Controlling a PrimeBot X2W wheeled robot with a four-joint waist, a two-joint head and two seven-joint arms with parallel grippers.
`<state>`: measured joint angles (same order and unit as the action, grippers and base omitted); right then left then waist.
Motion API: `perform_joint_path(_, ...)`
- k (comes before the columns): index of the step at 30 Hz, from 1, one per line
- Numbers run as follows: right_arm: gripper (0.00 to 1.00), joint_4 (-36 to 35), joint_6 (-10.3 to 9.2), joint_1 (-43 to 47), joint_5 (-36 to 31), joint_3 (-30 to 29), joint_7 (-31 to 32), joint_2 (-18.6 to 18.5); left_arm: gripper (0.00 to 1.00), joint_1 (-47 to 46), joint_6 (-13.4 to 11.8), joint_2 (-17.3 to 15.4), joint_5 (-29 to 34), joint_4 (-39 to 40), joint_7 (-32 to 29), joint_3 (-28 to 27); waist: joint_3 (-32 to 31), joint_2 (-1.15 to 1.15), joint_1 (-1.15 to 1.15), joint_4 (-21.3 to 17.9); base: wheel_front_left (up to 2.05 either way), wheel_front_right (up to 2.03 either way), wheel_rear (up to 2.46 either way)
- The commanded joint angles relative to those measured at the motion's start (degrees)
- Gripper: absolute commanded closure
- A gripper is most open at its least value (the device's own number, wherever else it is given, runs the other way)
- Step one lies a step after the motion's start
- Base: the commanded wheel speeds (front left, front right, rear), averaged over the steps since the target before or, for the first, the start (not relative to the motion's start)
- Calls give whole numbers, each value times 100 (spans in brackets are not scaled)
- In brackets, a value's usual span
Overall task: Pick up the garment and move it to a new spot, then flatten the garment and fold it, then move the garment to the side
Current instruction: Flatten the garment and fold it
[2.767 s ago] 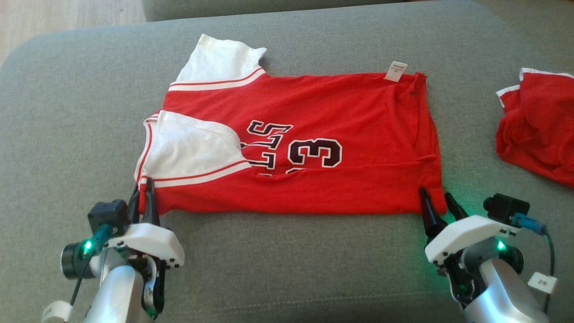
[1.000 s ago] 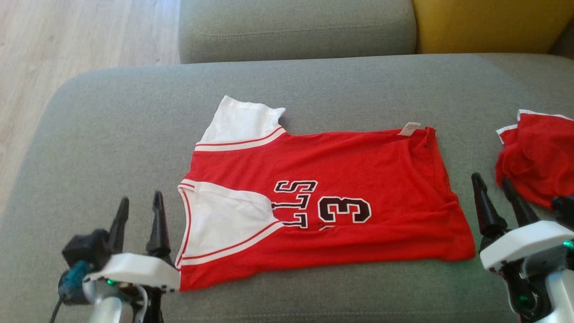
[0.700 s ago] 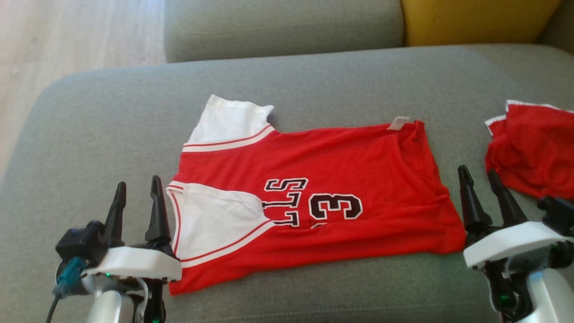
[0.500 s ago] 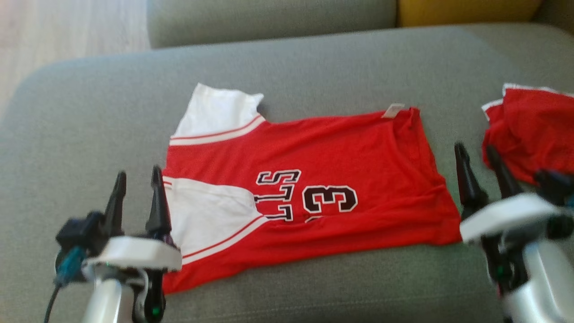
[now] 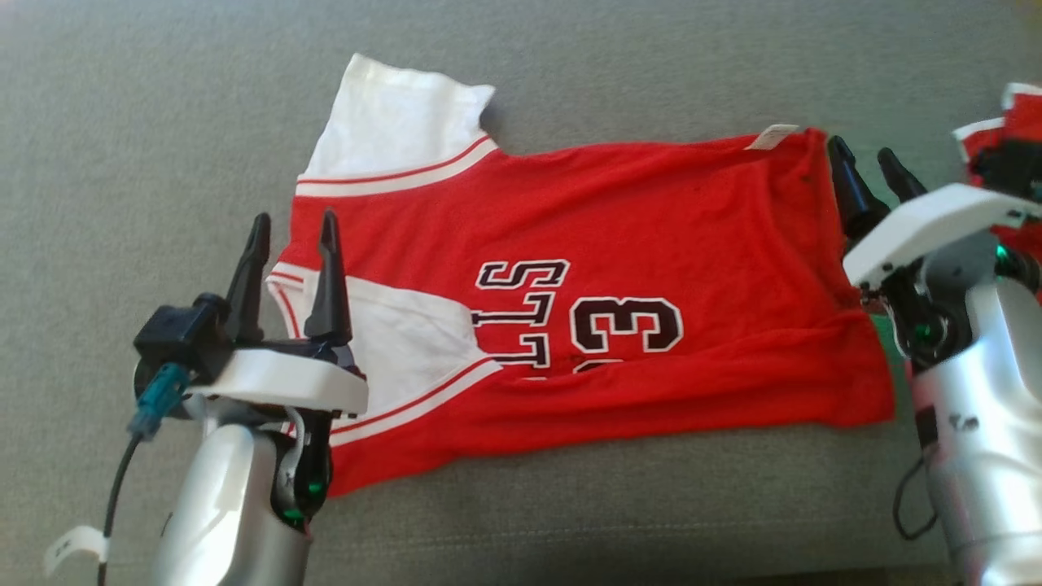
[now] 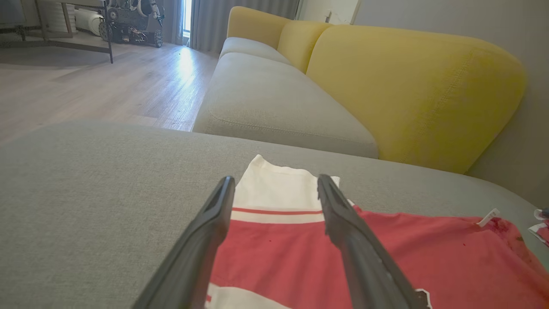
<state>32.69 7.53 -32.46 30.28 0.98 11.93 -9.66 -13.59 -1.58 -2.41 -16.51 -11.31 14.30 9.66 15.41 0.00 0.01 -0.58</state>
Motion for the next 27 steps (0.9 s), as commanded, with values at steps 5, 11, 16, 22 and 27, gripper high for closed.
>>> perform_joint_path(5, 0, 427, -4, -631, 160, 173, 266, -121, 0, -305, -70, -48, -78, 150, 70, -74, 192, 0, -1, 194, 0, 0, 0)
perform_joint_path(11, 0, 1038, -4, -1019, 235, 233, 374, -235, 0, -368, -126, -47, -135, 168, 70, 32, 292, 0, -1, 299, 0, 0, 0)
perform_joint_path(16, 0, 1208, -4, -1121, 328, 332, 404, -295, 0, -400, -152, -47, -157, 179, 70, 76, 348, 0, -1, 338, 0, 0, 0)
perform_joint_path(22, 100, 1366, -4, -1240, 452, 469, 331, -372, 0, -453, -146, -47, -137, 154, 70, 53, 422, 0, -1, 342, 0, 0, 0)
perform_joint_path(27, 100, 1397, -4, -1286, 585, 529, 137, -389, 0, -594, -65, -47, 35, 35, 70, 26, 484, 0, -1, 245, 0, 0, 0)
